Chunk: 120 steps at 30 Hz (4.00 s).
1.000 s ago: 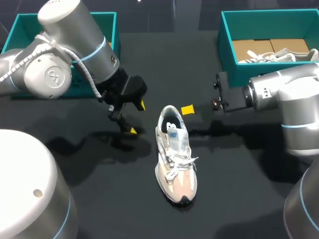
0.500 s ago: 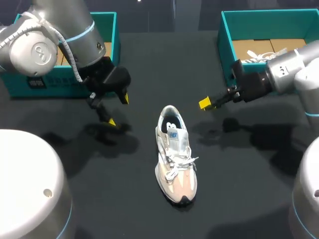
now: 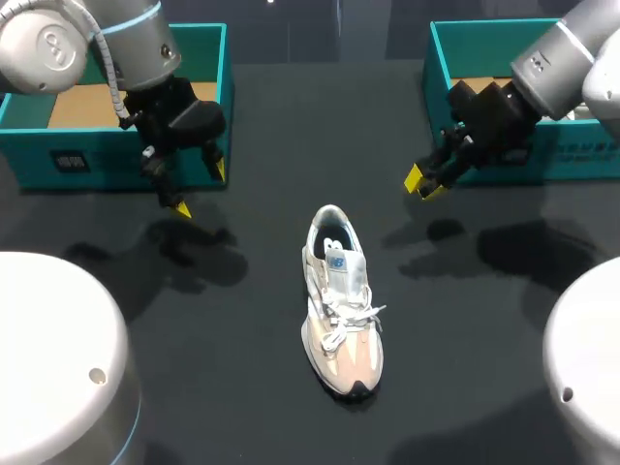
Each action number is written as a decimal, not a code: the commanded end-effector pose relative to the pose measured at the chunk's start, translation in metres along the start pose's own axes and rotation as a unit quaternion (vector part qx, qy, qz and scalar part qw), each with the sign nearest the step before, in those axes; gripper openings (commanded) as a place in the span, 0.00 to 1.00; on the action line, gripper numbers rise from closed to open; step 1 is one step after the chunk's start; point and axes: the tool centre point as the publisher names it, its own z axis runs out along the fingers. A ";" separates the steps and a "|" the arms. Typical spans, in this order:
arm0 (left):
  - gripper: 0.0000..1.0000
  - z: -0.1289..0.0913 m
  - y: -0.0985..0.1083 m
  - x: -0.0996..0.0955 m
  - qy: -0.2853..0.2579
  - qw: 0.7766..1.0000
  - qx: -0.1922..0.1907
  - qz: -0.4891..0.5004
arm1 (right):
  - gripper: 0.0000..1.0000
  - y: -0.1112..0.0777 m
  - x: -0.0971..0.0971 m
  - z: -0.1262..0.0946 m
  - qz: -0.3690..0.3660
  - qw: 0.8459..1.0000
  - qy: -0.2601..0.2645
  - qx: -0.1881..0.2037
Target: Take the shoe out of the shoebox, open the shoe tongue, remove and reinsert the insole, then place the shoe into the shoebox
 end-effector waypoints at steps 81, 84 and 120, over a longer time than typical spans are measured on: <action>1.00 -0.095 0.099 -0.001 -0.008 0.991 -0.029 0.132 | 0.00 0.009 0.050 0.136 0.073 0.881 -0.450 -0.126; 1.00 -0.095 0.099 -0.001 -0.008 0.991 -0.029 0.132 | 0.00 0.009 0.045 0.138 0.075 0.874 -0.463 -0.125; 1.00 -0.095 0.099 -0.001 -0.008 0.991 -0.029 0.132 | 0.00 -0.006 -0.008 0.165 0.124 0.836 -0.522 -0.116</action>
